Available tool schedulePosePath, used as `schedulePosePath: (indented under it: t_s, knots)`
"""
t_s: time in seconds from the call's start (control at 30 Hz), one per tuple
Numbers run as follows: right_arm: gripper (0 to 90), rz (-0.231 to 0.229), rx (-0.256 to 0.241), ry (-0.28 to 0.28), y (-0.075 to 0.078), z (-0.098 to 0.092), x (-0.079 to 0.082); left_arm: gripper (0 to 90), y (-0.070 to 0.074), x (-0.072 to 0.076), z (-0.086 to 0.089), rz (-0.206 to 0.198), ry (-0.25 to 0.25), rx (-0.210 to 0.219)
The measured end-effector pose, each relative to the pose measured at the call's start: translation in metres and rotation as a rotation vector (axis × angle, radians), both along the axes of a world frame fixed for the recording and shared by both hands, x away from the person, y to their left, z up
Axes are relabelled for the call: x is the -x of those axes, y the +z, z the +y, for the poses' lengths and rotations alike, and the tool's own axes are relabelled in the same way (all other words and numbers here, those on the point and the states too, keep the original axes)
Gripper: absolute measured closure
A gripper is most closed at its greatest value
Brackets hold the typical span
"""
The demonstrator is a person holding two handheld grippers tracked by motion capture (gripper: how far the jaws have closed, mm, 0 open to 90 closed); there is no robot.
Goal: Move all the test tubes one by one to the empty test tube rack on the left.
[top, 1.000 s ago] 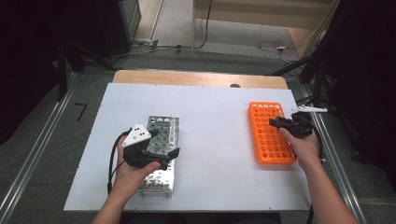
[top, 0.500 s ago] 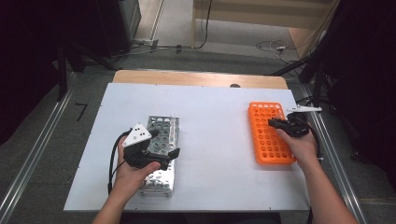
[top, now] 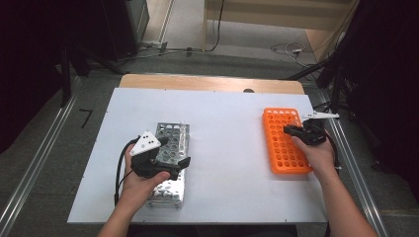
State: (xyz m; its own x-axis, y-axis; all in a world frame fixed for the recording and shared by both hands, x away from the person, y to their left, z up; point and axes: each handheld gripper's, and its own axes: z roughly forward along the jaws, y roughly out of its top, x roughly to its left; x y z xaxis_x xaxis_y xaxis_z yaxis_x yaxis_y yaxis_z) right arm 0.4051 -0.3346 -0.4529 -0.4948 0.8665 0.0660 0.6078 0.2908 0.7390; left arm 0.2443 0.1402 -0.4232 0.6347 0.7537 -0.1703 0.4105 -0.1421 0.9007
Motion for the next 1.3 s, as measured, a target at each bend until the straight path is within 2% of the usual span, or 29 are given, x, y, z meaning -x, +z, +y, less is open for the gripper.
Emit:
schedulePosePath:
  t_s: [0.3,0.53,0.93,1.3]
  knots:
    - [73.8,-0.030,-0.036,-0.003,0.006,-0.003,0.003,0.1,0.001,0.000,0.000,-0.002,0.001,-0.001]
    - [73.8,-0.061,-0.053,-0.006,0.020,-0.005,0.010,0.1,0.001,0.001,-0.001,-0.004,0.001,0.000]
    - [73.7,-0.100,-0.072,0.065,0.042,0.011,0.032,0.1,0.004,0.003,-0.003,-0.012,-0.005,-0.004]
    - [73.7,-0.108,-0.092,0.146,0.043,0.030,0.057,0.1,0.006,0.004,-0.007,-0.020,-0.015,-0.007]
